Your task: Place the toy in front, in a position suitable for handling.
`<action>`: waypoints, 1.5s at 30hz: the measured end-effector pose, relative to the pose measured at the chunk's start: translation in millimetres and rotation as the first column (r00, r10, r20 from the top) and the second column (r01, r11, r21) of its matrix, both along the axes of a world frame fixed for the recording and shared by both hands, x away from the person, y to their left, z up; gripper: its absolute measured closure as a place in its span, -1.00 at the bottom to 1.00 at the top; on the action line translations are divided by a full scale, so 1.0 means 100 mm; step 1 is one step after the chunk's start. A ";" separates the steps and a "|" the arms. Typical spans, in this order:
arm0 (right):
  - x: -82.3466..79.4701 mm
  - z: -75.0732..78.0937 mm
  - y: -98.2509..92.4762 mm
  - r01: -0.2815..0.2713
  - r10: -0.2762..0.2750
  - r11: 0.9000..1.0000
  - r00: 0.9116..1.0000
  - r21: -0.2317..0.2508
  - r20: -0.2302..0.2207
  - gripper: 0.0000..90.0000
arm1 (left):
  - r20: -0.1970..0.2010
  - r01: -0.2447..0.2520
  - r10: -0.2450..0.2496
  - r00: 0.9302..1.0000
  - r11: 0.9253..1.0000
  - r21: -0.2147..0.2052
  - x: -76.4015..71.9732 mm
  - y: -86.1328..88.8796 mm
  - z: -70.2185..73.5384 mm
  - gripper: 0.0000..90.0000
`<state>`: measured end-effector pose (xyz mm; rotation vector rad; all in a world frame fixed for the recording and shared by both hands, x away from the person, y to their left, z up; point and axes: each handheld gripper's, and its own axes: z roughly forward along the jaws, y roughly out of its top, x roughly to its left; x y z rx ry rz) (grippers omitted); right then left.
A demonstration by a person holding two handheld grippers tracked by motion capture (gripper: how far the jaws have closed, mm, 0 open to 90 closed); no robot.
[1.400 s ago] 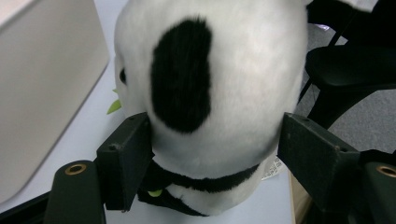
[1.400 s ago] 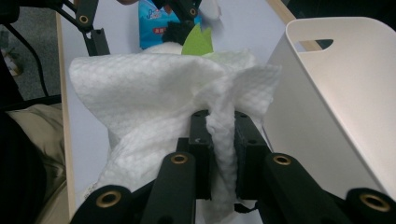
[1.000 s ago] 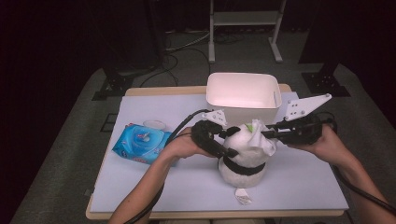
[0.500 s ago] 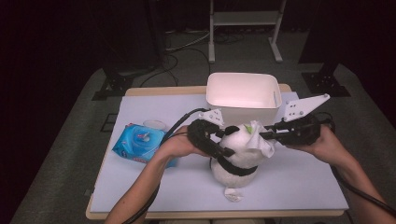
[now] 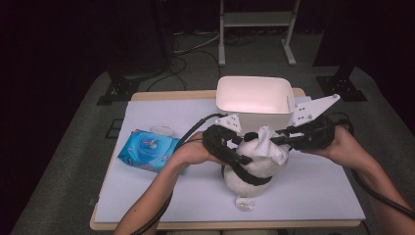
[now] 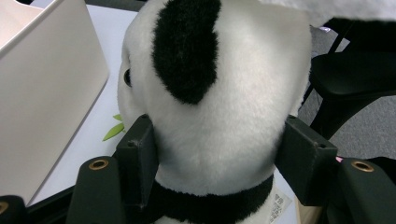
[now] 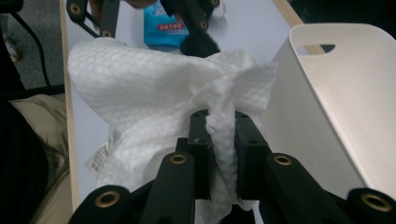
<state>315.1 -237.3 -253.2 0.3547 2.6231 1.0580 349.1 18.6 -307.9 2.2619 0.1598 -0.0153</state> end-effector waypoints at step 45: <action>-0.03 -0.12 -0.22 0.044 -0.045 0.999 0.999 -0.019 -0.029 0.75 | -0.026 0.031 -0.030 0.999 0.999 0.012 0.03 -0.25 -0.28 -0.54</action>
